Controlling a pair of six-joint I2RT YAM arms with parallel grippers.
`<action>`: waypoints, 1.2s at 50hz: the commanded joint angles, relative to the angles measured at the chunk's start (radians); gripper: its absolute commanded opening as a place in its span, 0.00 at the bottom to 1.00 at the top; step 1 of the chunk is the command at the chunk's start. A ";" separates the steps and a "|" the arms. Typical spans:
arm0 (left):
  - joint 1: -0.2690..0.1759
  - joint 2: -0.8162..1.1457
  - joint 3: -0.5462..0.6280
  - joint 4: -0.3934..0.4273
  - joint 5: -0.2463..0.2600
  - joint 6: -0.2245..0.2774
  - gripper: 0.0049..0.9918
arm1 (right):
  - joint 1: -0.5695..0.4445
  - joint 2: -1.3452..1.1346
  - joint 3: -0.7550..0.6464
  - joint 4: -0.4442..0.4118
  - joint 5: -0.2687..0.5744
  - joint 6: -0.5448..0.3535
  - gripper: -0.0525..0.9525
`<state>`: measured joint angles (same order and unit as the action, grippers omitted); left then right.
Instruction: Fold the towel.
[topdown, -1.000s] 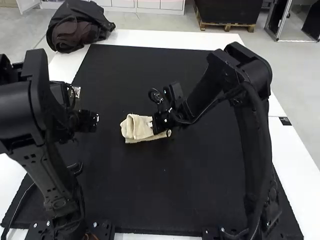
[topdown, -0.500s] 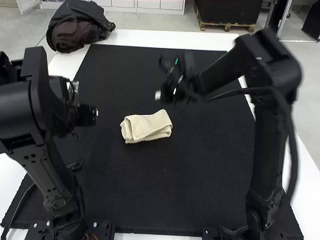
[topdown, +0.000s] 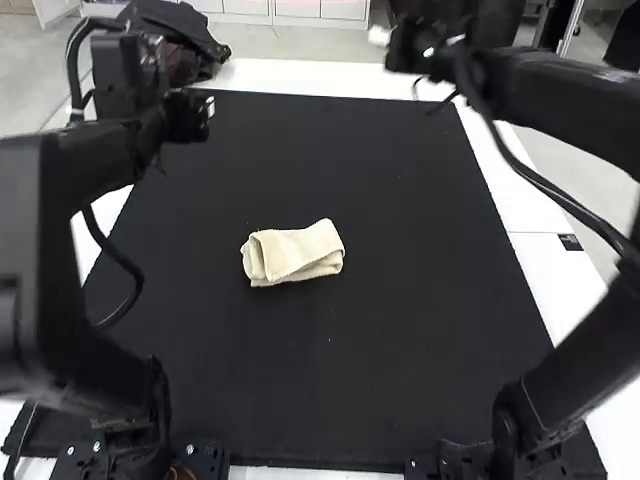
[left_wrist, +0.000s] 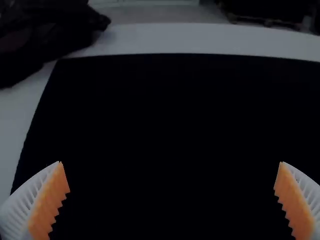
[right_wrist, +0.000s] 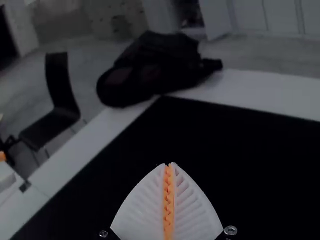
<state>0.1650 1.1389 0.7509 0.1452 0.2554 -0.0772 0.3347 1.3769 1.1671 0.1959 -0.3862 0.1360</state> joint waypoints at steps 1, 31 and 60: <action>-0.091 -0.068 0.030 -0.010 -0.062 -0.053 0.97 | -0.045 -0.144 -0.052 0.023 -0.037 0.056 0.03; -0.160 -0.640 -0.081 -0.016 -0.183 -0.088 0.97 | -0.275 -1.052 -0.497 0.183 -0.117 0.240 0.03; -0.102 -1.143 -0.338 0.109 -0.320 -0.119 0.97 | -0.284 -1.372 -0.630 0.140 0.173 -0.001 0.75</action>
<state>0.0429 0.0002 0.5022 0.2504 0.0135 -0.2253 0.0624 0.0090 0.5709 0.3222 -0.3645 0.3168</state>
